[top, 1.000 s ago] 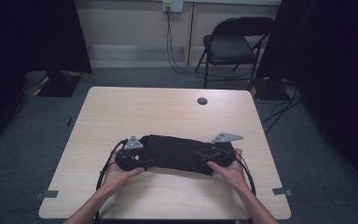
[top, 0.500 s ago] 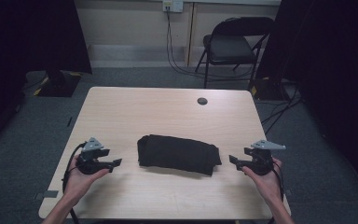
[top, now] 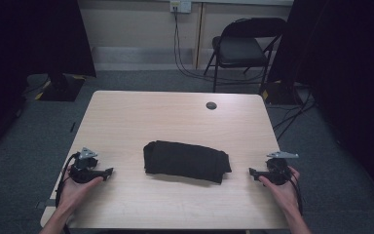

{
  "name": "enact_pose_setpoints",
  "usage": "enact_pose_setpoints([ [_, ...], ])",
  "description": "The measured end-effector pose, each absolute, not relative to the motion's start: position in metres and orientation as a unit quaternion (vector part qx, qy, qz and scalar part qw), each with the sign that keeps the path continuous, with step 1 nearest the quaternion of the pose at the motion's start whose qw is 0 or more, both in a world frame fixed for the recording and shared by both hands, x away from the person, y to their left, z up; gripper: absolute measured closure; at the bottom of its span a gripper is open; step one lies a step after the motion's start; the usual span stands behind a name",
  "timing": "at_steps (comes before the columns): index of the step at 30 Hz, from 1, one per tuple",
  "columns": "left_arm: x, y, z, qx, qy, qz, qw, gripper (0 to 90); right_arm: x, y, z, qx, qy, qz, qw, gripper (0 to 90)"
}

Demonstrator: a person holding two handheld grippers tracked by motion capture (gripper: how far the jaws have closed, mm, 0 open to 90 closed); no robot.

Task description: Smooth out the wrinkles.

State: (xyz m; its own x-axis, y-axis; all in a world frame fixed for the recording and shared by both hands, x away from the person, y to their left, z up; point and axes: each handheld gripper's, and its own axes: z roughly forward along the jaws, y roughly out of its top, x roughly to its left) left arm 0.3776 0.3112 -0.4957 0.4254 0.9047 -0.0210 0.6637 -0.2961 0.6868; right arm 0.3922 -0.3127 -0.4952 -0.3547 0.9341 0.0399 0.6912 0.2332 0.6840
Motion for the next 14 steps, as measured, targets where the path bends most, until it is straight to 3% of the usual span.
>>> enact_pose_setpoints([
  [6, 0.3758, 0.3108, -0.5047, 0.764, 0.503, 0.218, 0.342, 15.2, 0.3876, -0.3085, -0.5037, 0.531, 0.746, 0.326, 0.236, 15.7],
  [14, 0.3785, 0.3099, -0.5047, 0.759, 0.51, 0.223, 0.338, 15.1, 0.3875, -0.3083, -0.5042, 0.533, 0.743, 0.327, 0.239, 15.7],
])
